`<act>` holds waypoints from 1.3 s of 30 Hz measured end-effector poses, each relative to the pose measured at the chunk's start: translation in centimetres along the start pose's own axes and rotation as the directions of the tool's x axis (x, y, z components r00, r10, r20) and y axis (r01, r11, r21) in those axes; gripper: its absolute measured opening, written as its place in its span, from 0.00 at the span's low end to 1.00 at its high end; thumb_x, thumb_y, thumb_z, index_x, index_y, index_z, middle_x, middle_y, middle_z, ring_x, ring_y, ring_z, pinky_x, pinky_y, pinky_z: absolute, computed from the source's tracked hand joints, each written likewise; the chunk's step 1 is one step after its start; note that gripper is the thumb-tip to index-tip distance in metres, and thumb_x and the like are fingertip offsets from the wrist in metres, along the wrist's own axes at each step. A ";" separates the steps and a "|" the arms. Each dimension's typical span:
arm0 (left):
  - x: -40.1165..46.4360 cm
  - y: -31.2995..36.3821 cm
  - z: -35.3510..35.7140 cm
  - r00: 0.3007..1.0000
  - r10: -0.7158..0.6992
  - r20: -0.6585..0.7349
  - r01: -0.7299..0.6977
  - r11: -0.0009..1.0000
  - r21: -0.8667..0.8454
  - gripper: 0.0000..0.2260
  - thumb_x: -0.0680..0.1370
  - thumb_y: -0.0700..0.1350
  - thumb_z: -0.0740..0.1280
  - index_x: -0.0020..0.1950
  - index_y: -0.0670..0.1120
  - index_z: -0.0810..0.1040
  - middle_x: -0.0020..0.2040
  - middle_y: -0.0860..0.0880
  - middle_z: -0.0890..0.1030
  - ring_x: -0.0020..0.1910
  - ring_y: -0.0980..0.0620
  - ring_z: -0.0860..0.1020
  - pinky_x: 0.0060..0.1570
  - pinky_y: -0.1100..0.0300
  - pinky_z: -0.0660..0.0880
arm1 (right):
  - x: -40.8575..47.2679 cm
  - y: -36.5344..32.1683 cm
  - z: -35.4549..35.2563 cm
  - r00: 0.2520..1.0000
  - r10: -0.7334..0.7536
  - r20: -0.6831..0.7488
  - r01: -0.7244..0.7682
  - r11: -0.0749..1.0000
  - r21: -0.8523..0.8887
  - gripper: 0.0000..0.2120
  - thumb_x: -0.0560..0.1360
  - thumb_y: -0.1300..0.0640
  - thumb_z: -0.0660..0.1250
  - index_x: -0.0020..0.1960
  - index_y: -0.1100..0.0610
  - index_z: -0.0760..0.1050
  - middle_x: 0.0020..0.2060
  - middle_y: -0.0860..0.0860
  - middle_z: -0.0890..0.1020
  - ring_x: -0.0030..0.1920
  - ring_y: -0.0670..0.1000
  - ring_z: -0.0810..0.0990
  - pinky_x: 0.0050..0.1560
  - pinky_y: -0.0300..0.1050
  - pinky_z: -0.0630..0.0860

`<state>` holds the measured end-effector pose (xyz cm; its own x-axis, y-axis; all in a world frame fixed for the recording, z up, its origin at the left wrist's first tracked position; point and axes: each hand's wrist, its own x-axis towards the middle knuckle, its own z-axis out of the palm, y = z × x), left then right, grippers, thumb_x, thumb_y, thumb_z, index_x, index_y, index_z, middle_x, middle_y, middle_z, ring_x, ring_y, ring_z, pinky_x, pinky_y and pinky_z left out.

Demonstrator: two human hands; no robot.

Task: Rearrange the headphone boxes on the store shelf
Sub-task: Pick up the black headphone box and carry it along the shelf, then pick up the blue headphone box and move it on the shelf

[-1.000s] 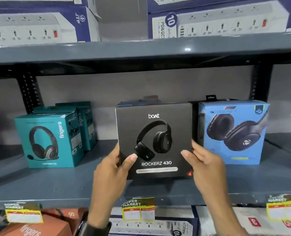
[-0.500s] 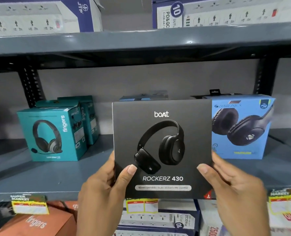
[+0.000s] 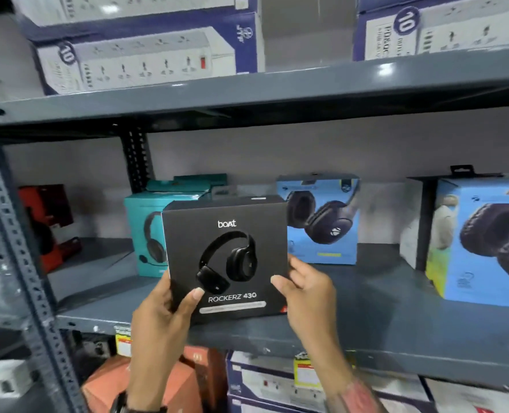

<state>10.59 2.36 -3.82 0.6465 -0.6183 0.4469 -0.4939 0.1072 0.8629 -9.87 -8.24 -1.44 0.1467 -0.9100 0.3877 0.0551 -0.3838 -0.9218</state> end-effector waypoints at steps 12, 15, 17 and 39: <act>-0.5 -2.1 -0.2 0.994 -0.003 -0.114 -0.004 0.998 -0.060 0.27 0.83 0.46 0.72 0.82 0.55 0.73 0.74 0.57 0.83 0.74 0.58 0.80 0.78 0.48 0.74 | 0.1 1.2 3.6 0.999 -0.032 0.000 0.032 0.999 -0.018 0.23 0.75 0.67 0.73 0.69 0.53 0.82 0.55 0.39 0.88 0.55 0.36 0.86 0.60 0.37 0.81; -2.6 -0.5 1.1 0.936 -0.073 -0.345 0.004 0.980 -0.197 0.28 0.83 0.42 0.72 0.83 0.49 0.71 0.80 0.47 0.77 0.77 0.54 0.77 0.80 0.51 0.72 | -0.1 1.0 1.7 0.999 -0.050 0.008 0.050 0.999 -0.002 0.25 0.76 0.65 0.74 0.72 0.52 0.79 0.63 0.44 0.85 0.62 0.44 0.85 0.67 0.45 0.80; -4.1 1.5 2.7 0.818 -0.004 -0.576 -0.136 0.970 -0.201 0.19 0.84 0.39 0.71 0.76 0.42 0.78 0.70 0.41 0.84 0.65 0.62 0.84 0.69 0.63 0.78 | -0.6 0.5 -0.9 0.991 -0.122 -0.047 0.123 0.992 0.024 0.22 0.77 0.64 0.75 0.69 0.51 0.81 0.60 0.40 0.86 0.60 0.42 0.86 0.64 0.42 0.80; -9.4 18.4 37.5 0.788 0.068 0.611 0.152 0.942 -0.300 0.40 0.83 0.46 0.74 0.89 0.54 0.54 0.86 0.53 0.67 0.83 0.48 0.69 0.81 0.42 0.69 | 6.9 4.4 -41.6 0.897 0.052 -0.439 -0.168 0.958 -0.231 0.40 0.68 0.42 0.76 0.78 0.43 0.68 0.74 0.49 0.78 0.73 0.54 0.77 0.72 0.62 0.74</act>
<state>-26.39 -19.06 -1.02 0.1207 -0.9562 0.2665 -0.1928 0.2408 0.9512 -49.73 -22.73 -2.56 -0.2988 -0.9050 0.3029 -0.2001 -0.2509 -0.9471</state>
